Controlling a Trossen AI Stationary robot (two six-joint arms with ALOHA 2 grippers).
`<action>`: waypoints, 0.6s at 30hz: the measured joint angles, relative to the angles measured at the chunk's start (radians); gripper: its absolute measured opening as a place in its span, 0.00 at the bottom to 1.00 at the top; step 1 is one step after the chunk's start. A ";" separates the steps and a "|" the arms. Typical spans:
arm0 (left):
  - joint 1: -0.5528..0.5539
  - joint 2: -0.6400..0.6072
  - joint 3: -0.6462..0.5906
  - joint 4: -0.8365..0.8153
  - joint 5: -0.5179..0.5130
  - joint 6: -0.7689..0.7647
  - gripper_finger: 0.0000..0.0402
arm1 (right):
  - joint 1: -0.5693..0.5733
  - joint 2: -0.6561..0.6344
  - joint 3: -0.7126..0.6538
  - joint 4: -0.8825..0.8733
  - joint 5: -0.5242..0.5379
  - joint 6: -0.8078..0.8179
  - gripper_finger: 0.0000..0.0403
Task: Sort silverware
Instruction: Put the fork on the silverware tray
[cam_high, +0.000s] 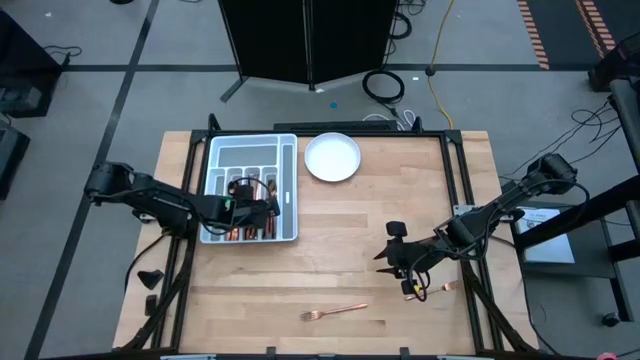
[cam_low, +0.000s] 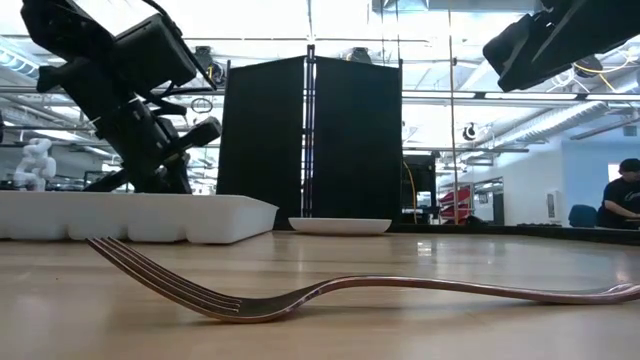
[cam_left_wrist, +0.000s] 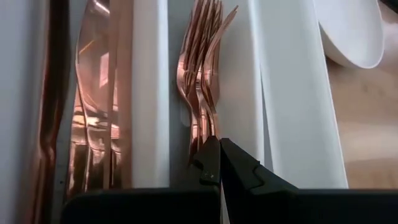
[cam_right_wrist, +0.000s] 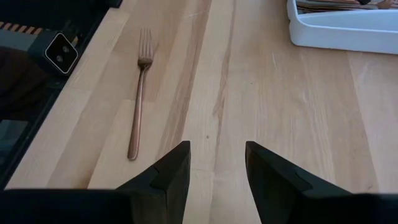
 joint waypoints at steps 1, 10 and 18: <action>0.000 0.000 0.000 0.000 0.000 -0.001 0.00 | 0.000 0.000 0.000 0.000 0.000 -0.003 0.36; 0.019 0.000 0.000 0.024 -0.031 0.005 0.03 | 0.000 0.000 0.000 0.010 0.000 -0.018 0.36; 0.065 0.000 0.000 0.024 0.037 0.062 0.24 | 0.000 0.000 0.000 0.010 0.000 -0.011 0.36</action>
